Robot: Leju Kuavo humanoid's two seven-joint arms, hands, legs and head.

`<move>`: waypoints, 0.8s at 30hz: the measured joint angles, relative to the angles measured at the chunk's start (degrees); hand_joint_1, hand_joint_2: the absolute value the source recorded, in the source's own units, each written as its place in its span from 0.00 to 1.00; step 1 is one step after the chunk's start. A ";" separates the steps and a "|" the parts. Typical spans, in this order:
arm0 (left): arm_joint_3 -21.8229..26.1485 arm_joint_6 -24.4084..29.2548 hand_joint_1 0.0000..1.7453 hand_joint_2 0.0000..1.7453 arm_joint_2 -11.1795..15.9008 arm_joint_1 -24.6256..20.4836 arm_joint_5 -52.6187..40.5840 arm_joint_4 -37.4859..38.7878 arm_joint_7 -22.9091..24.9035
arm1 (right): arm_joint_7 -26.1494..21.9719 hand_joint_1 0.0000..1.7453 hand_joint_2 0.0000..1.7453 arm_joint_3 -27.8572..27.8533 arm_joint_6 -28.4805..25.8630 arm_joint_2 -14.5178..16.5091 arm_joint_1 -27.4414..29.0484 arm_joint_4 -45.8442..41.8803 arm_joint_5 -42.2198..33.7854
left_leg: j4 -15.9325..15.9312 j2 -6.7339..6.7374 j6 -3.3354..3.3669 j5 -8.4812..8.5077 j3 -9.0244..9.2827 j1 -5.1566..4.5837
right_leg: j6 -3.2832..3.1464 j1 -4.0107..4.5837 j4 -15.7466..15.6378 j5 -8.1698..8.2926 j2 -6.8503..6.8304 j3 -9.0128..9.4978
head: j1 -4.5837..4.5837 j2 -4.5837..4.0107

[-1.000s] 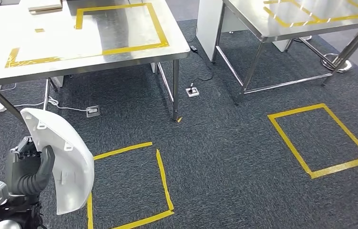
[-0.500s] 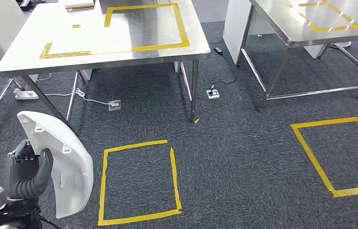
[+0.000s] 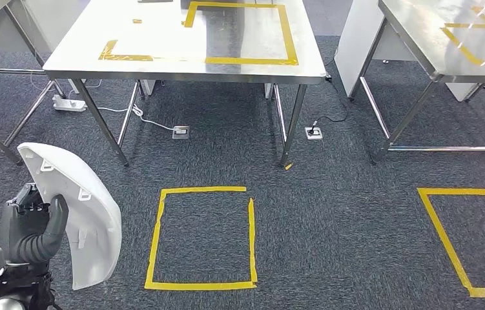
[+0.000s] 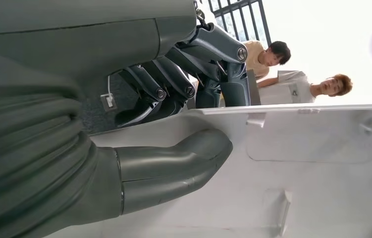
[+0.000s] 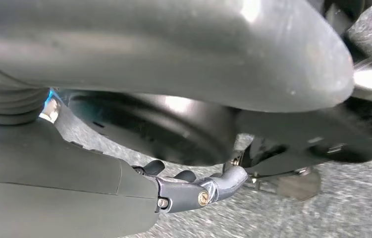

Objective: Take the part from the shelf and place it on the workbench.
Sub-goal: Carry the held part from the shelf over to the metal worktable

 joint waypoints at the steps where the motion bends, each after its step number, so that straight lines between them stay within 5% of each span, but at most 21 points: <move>1: 0.02 -0.03 1.00 1.00 0.00 -0.02 0.10 0.17 -0.09 | 0.52 0.00 0.00 -0.33 -0.19 0.00 0.01 0.01 -0.46 | 0.03 -0.34 0.00 0.04 -0.03 -0.04 | -0.18 0.02 -0.66 1.08 0.06 0.27 | 0.01 0.00; 4: 0.03 -0.18 1.00 1.00 0.01 -0.23 0.43 0.55 -0.62 | 1.49 0.00 0.00 -0.99 -0.53 0.00 -0.05 -0.01 -1.16 | 0.05 -1.06 -0.32 0.19 0.05 -0.10 | -1.09 0.25 -11.91 6.70 0.66 5.55 | 0.06 -0.01; 6: 0.05 -0.22 1.00 1.00 0.03 -0.47 0.63 0.87 -0.95 | 1.76 0.00 0.00 -1.44 -0.62 0.06 -0.17 0.00 -1.43 | 0.01 -1.27 -0.72 0.30 -0.09 -0.18 | -1.21 0.48 -16.19 7.87 0.99 7.32 | 0.13 -0.01; 9: 0.07 -0.31 1.00 1.00 0.04 -0.84 0.76 1.49 -1.10 | 1.83 0.00 0.00 -2.04 -0.75 0.21 -0.20 0.01 -1.73 | -0.20 -1.23 -0.95 0.47 -0.16 -0.22 | -0.84 0.54 -16.64 8.15 0.87 7.23 | 0.15 0.00; 16: 0.07 -0.37 1.00 1.00 0.04 -1.64 0.77 2.51 -1.10 | 1.81 0.00 0.00 -2.45 -0.85 0.39 -0.23 0.01 -1.83 | -1.11 -1.21 -1.93 1.26 0.01 -0.11 | -1.51 0.64 -16.60 8.45 0.87 6.92 | 0.14 0.00; 24: 0.08 -0.29 1.00 1.00 0.04 -2.68 0.09 2.97 -1.23 | 0.50 0.00 0.00 -2.83 -0.79 0.55 -0.23 0.01 -1.66 | -1.17 -1.21 -2.10 1.38 -0.05 -0.06 | -1.65 0.68 -16.56 8.53 0.87 6.86 | 0.17 -0.01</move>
